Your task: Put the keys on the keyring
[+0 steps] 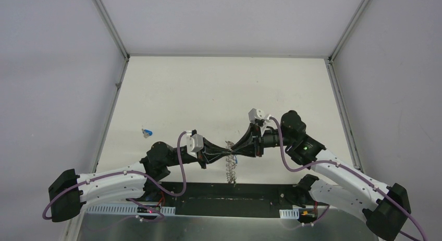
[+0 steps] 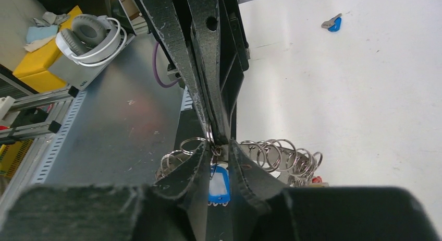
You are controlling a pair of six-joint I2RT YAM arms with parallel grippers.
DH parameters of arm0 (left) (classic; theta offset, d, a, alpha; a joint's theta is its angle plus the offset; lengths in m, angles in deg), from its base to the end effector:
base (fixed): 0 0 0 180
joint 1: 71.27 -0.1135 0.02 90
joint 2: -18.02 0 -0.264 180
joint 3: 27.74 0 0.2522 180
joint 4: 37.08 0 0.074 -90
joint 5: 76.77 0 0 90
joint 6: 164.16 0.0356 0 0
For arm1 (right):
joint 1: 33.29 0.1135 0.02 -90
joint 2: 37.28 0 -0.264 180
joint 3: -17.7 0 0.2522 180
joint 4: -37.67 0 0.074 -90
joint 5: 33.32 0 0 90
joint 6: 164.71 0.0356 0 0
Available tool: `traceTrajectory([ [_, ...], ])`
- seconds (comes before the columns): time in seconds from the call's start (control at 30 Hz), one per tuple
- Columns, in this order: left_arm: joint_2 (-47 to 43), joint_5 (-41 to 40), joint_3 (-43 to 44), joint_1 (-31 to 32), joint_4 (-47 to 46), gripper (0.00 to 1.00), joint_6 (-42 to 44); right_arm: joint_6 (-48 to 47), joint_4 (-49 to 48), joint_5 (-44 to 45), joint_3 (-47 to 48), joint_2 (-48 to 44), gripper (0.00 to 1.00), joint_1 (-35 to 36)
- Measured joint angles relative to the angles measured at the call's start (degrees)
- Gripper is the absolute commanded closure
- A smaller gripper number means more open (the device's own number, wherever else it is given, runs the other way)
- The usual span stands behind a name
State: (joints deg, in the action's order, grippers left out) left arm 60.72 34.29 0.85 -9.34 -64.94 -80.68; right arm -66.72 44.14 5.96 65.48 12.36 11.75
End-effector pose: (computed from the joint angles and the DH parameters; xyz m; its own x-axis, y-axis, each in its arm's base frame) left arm 0.0709 -0.1602 0.2565 -0.0010 -0.2233 -0.9748 0.9940 0.1065 -0.0254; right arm 0.1194 0.1586 0.2925 -0.2389 -0.1147 -0.9643 -0.9653 -0.0794 0.2486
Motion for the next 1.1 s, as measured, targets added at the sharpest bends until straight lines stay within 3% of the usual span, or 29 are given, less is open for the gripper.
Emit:
traceTrajectory([
  [0.13,0.0,0.0,0.0,0.0,0.0,1.00,-0.1,0.8,-0.4,-0.6,0.0,0.2,0.99,0.1],
  [0.3,0.0,0.0,0.0,0.0,-0.1,0.99,-0.4,0.7,-0.6,-0.5,0.0,0.2,1.00,0.2],
  [0.47,-0.5,-0.2,0.0,0.0,0.5,0.68,-0.2,-0.1,1.0,0.1,0.0,-0.5,1.00,0.3],
  [0.6,-3.4,-0.7,1.0,0.0,4.5,0.58,0.1,-3.4,8.2,1.0,1.0,-0.9,1.00,0.4],
  [0.87,-5.4,-1.7,8.2,0.0,20.1,0.58,3.2,-15.0,29.8,3.6,11.9,2.6,1.00,0.4],
  [1.1,1.4,-1.6,16.5,0.0,32.4,0.61,7.2,-20.2,41.7,4.4,19.7,8.7,1.00,0.4],
])
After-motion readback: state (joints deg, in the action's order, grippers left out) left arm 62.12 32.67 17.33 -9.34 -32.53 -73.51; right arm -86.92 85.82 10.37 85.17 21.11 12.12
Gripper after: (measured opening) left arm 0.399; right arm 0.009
